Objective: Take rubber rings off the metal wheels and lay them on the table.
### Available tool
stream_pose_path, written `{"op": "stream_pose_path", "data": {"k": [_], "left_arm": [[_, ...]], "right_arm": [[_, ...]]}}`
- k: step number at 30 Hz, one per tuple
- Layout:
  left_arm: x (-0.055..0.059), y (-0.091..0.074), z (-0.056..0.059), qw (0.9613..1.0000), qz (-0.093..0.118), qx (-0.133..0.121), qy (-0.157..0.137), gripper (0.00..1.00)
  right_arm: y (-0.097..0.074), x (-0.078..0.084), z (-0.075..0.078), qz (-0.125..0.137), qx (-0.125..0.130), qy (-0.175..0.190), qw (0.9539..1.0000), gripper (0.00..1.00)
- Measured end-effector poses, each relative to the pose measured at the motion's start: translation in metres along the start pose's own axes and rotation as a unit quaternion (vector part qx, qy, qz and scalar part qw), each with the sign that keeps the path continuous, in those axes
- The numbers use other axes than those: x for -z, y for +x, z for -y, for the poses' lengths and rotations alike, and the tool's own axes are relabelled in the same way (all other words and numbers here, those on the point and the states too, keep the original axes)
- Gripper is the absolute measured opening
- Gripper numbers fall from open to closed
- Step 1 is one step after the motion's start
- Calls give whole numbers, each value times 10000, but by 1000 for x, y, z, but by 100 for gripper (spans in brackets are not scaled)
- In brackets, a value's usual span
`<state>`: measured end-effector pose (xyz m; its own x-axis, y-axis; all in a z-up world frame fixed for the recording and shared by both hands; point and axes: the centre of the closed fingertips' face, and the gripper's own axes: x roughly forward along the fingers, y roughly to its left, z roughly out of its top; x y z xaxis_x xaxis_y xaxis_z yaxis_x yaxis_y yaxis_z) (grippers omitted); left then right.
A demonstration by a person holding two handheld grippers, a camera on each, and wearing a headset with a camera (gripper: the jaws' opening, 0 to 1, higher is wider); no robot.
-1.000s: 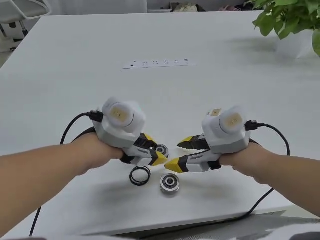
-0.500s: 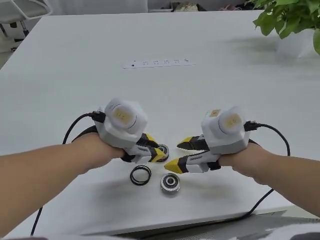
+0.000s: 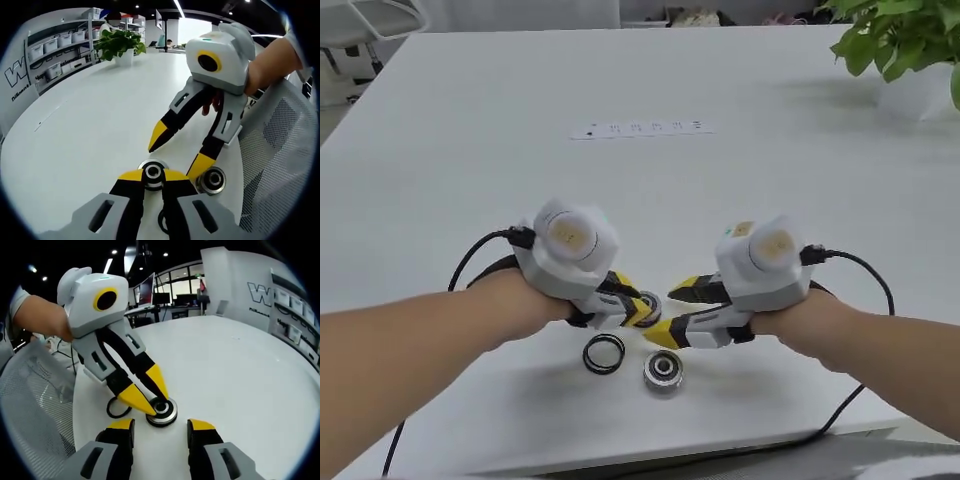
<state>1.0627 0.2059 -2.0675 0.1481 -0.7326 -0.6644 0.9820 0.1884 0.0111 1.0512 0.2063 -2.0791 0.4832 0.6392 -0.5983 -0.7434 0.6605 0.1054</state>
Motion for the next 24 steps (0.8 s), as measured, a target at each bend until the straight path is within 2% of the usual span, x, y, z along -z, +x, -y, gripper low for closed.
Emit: {"op": "stream_pose_path", "data": {"k": [7, 14, 21, 24], "left_arm": [[0, -1, 0, 9999, 48, -31, -93, 8], [0, -1, 0, 9999, 34, -42, -153, 8], [0, 0, -1, 9998, 43, -69, -167, 8], [1, 0, -1, 9998, 48, -85, -167, 8]], "right_arm": [[7, -5, 4, 54, 56, 84, 9999, 35], [12, -4, -1, 49, 8, 12, 10000, 29], [8, 0, 2, 89, 11, 148, 9999, 25], [8, 3, 2, 22, 1, 116, 9999, 22]]}}
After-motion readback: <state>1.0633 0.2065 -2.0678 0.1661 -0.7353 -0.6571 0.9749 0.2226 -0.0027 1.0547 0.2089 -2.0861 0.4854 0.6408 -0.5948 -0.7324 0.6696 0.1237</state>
